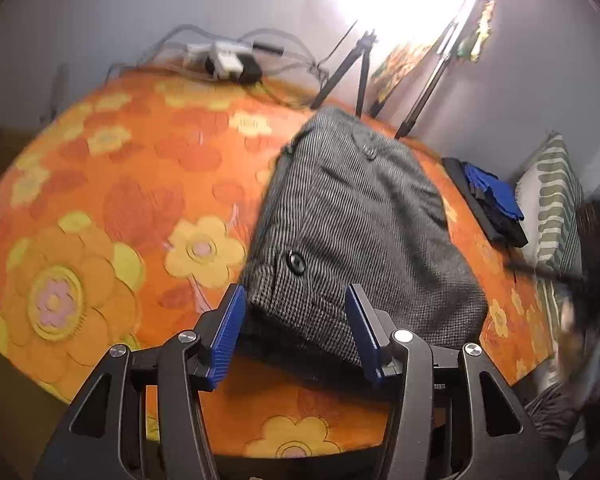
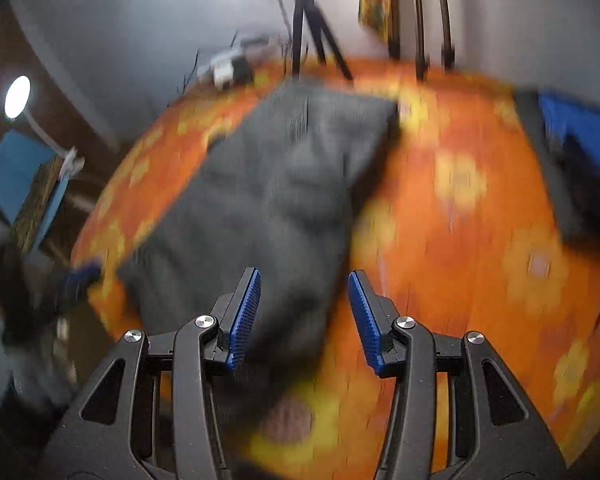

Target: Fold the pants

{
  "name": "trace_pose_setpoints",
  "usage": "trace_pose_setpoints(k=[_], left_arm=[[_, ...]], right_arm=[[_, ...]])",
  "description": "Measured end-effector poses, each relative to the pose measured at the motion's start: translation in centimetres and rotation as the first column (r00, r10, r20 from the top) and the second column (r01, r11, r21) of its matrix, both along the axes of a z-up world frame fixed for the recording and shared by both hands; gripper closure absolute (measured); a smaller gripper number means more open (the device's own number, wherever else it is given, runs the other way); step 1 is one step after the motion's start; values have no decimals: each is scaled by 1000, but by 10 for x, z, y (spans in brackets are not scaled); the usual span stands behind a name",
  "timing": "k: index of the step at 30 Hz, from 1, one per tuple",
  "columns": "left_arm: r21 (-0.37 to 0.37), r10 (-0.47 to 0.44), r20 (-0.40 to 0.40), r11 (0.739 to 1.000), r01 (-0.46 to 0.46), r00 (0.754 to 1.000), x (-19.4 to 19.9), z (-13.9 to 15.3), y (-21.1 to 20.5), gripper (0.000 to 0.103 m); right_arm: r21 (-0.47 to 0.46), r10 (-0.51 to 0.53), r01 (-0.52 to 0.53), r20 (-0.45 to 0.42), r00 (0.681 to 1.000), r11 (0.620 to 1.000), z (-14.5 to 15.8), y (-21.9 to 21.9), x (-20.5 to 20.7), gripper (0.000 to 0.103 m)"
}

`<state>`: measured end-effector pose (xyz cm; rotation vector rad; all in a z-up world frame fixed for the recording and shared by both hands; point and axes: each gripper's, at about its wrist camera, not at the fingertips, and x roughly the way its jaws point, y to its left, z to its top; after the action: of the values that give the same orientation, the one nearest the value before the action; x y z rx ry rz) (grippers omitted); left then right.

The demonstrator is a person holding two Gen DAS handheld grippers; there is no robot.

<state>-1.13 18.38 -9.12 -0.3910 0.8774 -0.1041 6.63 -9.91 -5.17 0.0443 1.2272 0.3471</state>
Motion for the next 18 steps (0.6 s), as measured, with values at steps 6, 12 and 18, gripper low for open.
trace_pose_setpoints(k=[6,12,18], left_arm=[[66,14,-42,998,-11,999,11,-12,-11,52],[75,68,-48,995,-64,997,12,-17,-6,85],[67,80,-16,995,-78,997,12,-9,-6,92]], right_arm=[[142,28,-13,-102,994,990,-38,-5,-62,55],[214,80,-56,-104,991,975,-53,18,-76,55],[269,103,-74,-94,990,960,-45,25,-77,86]])
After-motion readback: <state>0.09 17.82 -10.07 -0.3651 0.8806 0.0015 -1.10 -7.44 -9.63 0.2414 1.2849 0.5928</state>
